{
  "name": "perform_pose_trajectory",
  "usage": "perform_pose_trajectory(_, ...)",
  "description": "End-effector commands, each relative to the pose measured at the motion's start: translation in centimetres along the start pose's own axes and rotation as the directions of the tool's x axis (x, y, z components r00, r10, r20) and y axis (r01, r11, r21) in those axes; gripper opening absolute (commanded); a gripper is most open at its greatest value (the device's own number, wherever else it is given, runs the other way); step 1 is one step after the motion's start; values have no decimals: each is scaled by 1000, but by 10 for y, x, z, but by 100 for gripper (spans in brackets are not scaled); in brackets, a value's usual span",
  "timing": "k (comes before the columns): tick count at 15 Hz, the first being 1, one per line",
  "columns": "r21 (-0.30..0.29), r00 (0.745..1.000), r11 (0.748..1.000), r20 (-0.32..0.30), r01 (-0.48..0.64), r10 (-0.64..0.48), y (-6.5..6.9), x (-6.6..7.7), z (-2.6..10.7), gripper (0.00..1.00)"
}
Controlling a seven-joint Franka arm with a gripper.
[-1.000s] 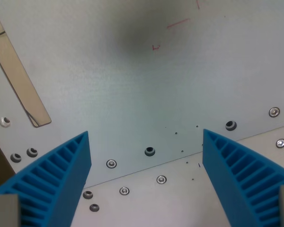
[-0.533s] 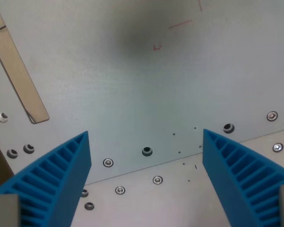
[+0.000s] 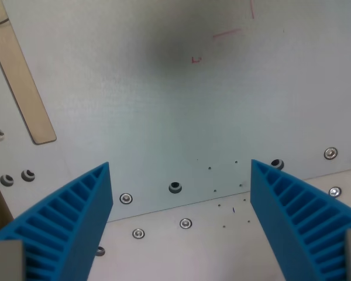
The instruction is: Rotate around base positive z
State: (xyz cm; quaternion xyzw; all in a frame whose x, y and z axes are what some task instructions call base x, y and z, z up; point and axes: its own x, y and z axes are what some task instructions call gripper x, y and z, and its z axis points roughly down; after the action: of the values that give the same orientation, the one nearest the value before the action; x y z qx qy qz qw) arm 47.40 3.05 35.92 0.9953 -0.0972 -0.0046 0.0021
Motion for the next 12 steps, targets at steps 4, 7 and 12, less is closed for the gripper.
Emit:
perform_pose_trajectory(4,-2,986,986,-4,165,-165,1,0,-1,100)
perform_pose_trajectory(7,-3,980,980,-4,199,-199,1,0,-1,100)
perform_pose_trajectory(12,-3,967,967,-4,256,-256,1,0,-1,100)
